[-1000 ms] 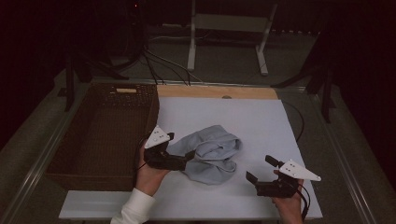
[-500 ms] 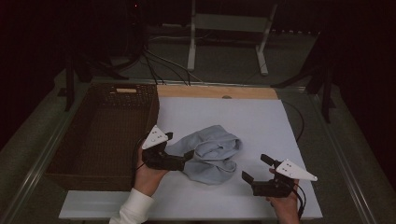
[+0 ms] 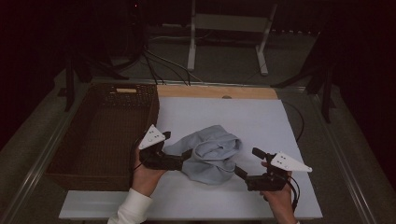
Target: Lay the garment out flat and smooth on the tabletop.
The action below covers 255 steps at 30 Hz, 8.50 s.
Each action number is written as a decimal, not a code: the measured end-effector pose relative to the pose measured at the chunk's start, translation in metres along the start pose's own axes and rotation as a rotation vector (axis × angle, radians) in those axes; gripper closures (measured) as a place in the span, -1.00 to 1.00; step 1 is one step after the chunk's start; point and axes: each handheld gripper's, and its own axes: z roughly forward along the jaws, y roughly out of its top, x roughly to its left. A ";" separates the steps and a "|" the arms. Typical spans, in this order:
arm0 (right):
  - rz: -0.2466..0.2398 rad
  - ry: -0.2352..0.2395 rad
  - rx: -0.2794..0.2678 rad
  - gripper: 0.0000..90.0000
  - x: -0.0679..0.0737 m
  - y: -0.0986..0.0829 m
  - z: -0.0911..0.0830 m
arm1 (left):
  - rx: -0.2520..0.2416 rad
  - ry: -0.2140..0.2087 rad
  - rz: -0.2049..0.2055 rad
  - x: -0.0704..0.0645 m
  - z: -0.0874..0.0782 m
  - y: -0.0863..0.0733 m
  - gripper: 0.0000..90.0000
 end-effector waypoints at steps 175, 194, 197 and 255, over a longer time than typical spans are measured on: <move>-0.139 -0.198 0.143 0.94 -0.038 0.072 -0.008 | -0.027 0.003 -0.005 0.000 -0.010 0.003 -0.99; -0.111 -0.322 0.196 0.92 -0.066 0.064 -0.023 | -0.025 0.003 -0.003 -0.001 -0.010 0.003 -0.99; -0.106 -0.336 0.211 0.92 -0.068 0.060 -0.021 | -0.027 0.002 -0.005 0.000 -0.010 0.003 -0.99; -0.113 -0.156 0.290 -0.36 0.019 -0.007 -0.006 | -0.033 -0.003 -0.006 -0.002 -0.010 0.003 -0.99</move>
